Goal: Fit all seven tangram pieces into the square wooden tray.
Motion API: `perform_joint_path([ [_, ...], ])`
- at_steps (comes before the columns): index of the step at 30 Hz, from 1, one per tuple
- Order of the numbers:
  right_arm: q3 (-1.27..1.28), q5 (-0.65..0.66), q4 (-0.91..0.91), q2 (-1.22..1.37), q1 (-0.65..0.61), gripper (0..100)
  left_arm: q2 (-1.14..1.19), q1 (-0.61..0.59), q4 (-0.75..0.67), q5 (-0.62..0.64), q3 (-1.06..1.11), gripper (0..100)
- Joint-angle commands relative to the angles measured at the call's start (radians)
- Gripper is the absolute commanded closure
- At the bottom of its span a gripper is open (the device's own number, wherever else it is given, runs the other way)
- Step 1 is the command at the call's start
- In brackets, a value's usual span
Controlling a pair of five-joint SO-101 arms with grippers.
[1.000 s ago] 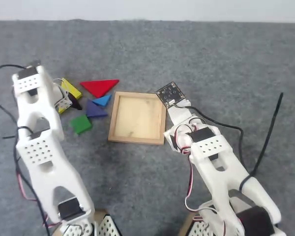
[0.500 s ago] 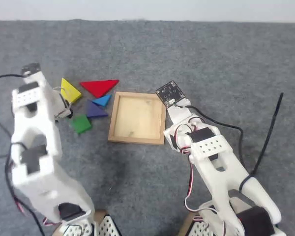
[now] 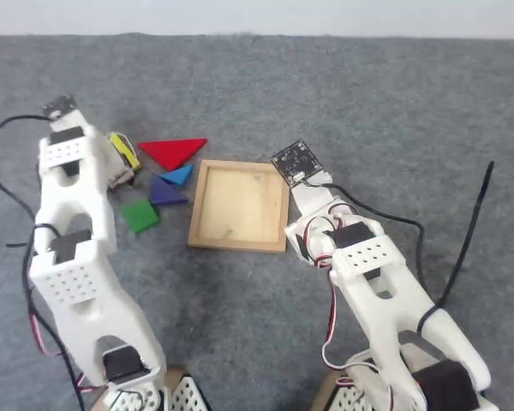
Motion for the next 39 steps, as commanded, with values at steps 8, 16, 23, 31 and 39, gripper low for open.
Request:
perform_joint_path([
  [8,-0.041,-0.005,-0.033,-0.015,0.010,98.6,0.018,0.083,0.101,0.199,-0.308,86],
  [16,-0.041,-0.003,-0.028,-0.016,0.008,98.6,0.239,0.005,0.117,0.307,-0.650,81],
  [23,-0.041,-0.005,-0.027,-0.016,0.010,98.6,0.496,0.003,0.110,0.311,-1.035,79],
  [31,-0.041,-0.006,-0.025,-0.016,0.013,98.6,0.718,0.011,0.345,0.175,-1.351,80],
  [39,-0.041,-0.005,-0.025,-0.016,0.016,98.6,0.772,0.075,0.529,-0.081,-1.437,80],
])
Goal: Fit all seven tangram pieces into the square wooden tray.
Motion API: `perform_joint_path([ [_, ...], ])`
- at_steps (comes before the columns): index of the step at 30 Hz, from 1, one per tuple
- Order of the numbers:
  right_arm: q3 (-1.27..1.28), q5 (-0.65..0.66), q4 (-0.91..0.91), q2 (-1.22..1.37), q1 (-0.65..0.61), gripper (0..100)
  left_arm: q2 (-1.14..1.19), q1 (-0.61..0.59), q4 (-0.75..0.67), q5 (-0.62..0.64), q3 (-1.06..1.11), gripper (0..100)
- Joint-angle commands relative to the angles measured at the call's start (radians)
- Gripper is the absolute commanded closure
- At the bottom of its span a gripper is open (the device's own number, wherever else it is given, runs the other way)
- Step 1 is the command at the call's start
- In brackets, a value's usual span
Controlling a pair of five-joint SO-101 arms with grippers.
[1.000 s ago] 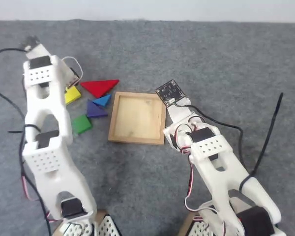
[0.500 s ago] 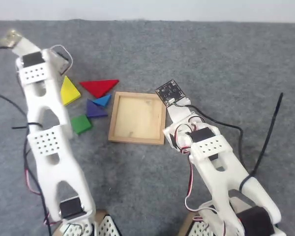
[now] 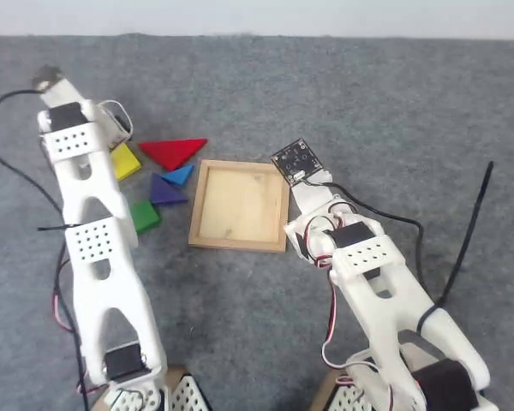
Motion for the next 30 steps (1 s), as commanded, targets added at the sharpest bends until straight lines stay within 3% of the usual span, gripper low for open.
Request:
perform_joint_path([
  [1,-0.041,-0.005,-0.010,-0.016,0.016,98.6,-0.015,0.058,0.068,-0.152,-0.048,80],
  [12,-0.041,-0.003,-0.016,-0.016,0.018,98.6,-0.026,0.014,0.075,-0.381,-0.028,80],
  [16,-0.041,-0.003,-0.018,-0.016,0.018,98.6,-0.058,-0.003,0.066,-0.203,-0.119,80],
  [20,-0.041,-0.005,-0.018,-0.016,0.018,98.6,-0.060,-0.031,-0.084,0.026,-0.093,80],
  [24,-0.041,-0.005,-0.012,-0.016,0.018,98.6,-0.011,-0.044,-0.273,0.000,0.045,80],
  [30,-0.041,-0.006,-0.010,-0.016,0.018,98.6,-0.014,-0.028,-0.290,-0.086,0.102,81],
])
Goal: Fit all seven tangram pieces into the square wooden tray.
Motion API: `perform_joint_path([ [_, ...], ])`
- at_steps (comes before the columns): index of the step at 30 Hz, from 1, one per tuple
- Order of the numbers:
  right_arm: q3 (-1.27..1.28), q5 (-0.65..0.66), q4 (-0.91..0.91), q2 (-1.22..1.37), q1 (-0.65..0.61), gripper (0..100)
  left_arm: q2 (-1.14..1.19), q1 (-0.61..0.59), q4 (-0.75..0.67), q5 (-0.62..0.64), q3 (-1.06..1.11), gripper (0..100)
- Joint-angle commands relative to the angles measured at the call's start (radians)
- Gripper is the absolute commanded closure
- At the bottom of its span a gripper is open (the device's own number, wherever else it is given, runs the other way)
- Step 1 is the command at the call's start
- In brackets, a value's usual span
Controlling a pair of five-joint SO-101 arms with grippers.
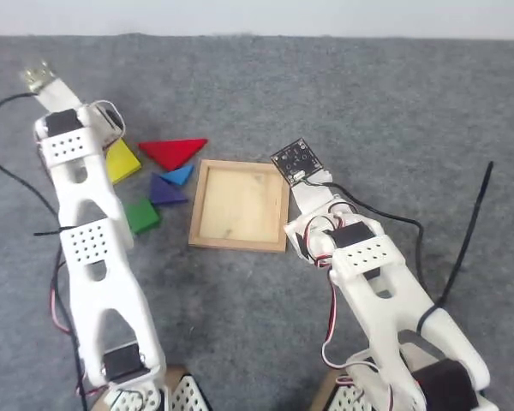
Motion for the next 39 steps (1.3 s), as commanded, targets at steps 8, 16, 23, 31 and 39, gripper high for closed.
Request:
perform_joint_path([
  [8,-0.041,-0.006,-0.010,-0.016,0.018,98.6,-0.021,0.071,0.166,-0.486,0.022,93],
  [16,-0.041,-0.006,-0.010,-0.016,0.018,98.6,-0.023,0.075,0.347,-0.775,-0.044,93],
  [23,-0.046,-0.008,-0.018,-0.016,0.042,98.6,-0.075,0.071,0.345,-0.887,-0.013,93],
  [31,-0.048,-0.008,-0.019,-0.018,0.048,98.6,-0.440,0.106,0.342,-1.014,0.553,93],
  [39,-0.048,-0.008,-0.018,-0.018,0.048,98.6,-0.741,0.094,0.325,-1.148,0.989,93],
])
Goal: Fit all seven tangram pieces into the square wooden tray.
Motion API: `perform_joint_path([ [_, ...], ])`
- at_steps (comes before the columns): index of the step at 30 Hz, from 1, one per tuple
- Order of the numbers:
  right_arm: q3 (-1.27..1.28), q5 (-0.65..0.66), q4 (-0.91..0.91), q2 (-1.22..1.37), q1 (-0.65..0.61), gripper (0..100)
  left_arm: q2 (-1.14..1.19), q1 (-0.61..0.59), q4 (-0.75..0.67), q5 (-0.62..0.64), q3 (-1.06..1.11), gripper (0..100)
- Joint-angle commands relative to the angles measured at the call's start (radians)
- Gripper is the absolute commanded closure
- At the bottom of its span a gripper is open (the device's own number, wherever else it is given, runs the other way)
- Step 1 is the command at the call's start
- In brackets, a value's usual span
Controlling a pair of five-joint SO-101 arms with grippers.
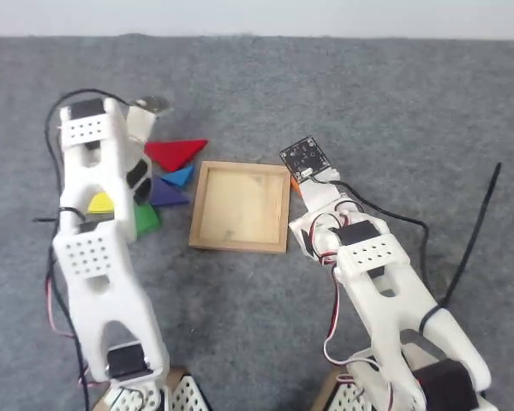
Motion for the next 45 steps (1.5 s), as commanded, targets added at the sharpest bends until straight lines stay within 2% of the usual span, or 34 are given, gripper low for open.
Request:
perform_joint_path([
  [1,-0.048,-0.008,-0.016,-0.018,0.013,98.6,-0.195,-0.021,0.023,-0.028,0.091,93],
  [5,-0.048,-0.008,-0.016,-0.018,0.013,98.6,-0.342,-0.038,0.021,-0.028,0.197,93],
  [8,-0.046,-0.008,-0.013,-0.018,0.013,98.6,-0.459,-0.041,-0.055,0.074,0.306,93],
  [10,-0.046,-0.008,-0.012,-0.018,0.013,98.6,-0.519,-0.089,-0.178,0.224,0.381,93],
  [13,-0.046,-0.008,-0.013,-0.018,0.013,98.6,-0.571,-0.186,-0.325,0.548,0.509,93],
  [16,-0.046,-0.008,-0.016,-0.018,0.013,98.6,-0.612,-0.307,-0.347,0.872,0.616,93],
  [18,-0.046,-0.008,-0.016,-0.018,0.013,98.6,-0.637,-0.377,-0.350,0.980,0.662,93],
  [24,-0.046,-0.008,-0.018,-0.018,0.005,98.6,-0.588,-0.387,-0.387,0.994,0.664,93],
  [30,-0.046,-0.008,-0.013,-0.018,0.012,98.6,-0.462,-0.341,-0.404,1.194,0.618,93],
  [33,-0.046,-0.008,-0.013,-0.018,0.012,98.6,-0.407,-0.347,-0.405,1.255,0.602,93],
  [45,-0.041,-0.008,-0.016,-0.016,0.007,98.6,-0.216,-0.321,-0.476,1.272,0.236,93],
])
